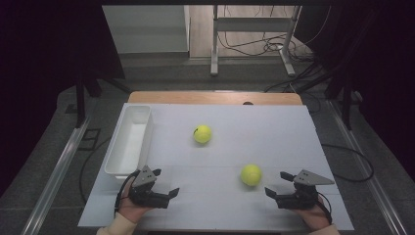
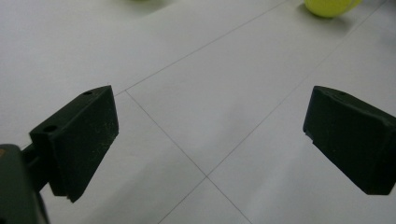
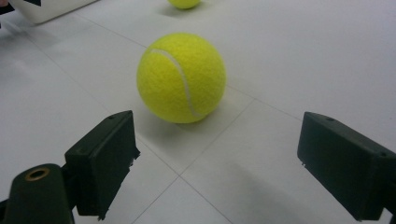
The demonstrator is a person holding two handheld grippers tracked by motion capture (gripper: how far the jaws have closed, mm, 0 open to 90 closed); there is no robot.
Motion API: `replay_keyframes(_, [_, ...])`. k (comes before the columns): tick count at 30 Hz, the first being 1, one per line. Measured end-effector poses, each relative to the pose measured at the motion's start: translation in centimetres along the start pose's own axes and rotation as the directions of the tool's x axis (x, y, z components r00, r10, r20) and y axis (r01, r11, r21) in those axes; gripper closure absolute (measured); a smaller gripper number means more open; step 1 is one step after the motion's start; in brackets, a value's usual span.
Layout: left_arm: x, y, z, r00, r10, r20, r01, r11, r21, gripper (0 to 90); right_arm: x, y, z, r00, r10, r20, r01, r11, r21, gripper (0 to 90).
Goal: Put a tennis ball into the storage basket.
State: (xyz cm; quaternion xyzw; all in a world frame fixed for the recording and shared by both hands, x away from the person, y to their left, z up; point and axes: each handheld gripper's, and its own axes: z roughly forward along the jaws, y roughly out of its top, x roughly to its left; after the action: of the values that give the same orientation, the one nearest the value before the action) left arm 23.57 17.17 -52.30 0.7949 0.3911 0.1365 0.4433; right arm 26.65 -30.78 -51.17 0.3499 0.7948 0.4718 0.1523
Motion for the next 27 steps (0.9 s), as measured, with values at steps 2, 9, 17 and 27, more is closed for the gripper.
replay_keyframes(2, [-0.1, 0.2, -0.1, 1.0000, 0.008, -0.001, -0.008, 0.9999, -0.006, 4.0, 0.1, 0.0, -0.1, 1.0000, 0.003, 0.004, -0.003, 1.000, -0.005, 12.4])
replay_keyframes(9, [-0.1, 0.5, -0.2, 1.0000, 0.004, -0.005, -0.004, 0.9999, -0.011, 4.0, 0.3, 0.1, -0.2, 0.9999, -0.007, 0.011, 0.008, 1.000, -0.008, 12.4])
replay_keyframes(17, [-0.2, 1.5, 0.1, 0.9999, 0.006, 0.009, -0.006, 1.0000, 0.006, 3.9, -0.1, 0.0, -0.4, 0.9999, 0.003, 0.012, -0.002, 1.000, -0.012, 12.5])
replay_keyframes(27, [-0.9, 2.7, 0.3, 0.9998, 0.019, 0.008, -0.019, 0.9998, -0.002, 3.7, -0.2, 0.0, -0.6, 0.9999, -0.003, 0.011, 0.003, 1.000, -0.021, 12.6])
